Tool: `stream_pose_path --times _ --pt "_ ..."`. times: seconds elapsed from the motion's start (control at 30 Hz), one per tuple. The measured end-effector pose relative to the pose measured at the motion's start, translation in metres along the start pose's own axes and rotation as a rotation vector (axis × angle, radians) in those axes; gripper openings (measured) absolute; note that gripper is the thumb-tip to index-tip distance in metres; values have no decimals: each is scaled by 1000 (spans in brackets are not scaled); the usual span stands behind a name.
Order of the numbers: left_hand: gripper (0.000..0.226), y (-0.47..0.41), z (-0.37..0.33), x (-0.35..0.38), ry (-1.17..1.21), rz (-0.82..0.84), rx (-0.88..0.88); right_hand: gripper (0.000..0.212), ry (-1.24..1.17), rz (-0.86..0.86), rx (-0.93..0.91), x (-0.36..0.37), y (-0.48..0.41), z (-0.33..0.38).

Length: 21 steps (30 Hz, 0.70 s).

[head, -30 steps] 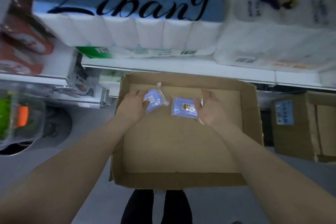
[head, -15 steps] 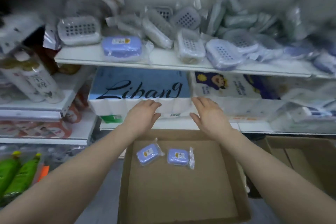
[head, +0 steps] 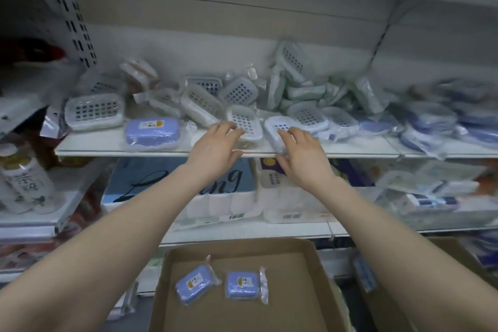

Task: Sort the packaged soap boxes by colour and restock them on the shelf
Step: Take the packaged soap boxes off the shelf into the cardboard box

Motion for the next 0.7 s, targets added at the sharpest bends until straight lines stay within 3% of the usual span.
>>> stream_pose_path --times 0.2,0.33,0.53,0.7 --pt "67 -38 -15 33 -147 120 -105 81 1 221 31 22 -22 -43" --pt "74 -42 -16 46 -216 152 -212 86 -23 278 -19 38 -32 -57" --pt "56 -36 -22 36 -232 71 -329 68 -78 138 -152 37 -38 -62" --pt "42 7 -43 12 -57 -246 -330 47 -315 -121 -268 11 -12 -55"
Point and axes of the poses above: each hand's wrist, its own y-axis away from the middle knuckle, its own x-axis out of the palm, z = x × y, the point moved 7 cm from there along -y, towards the middle knuckle, and after that the axes turned 11 degrees about -y, right-handed, at the moved point
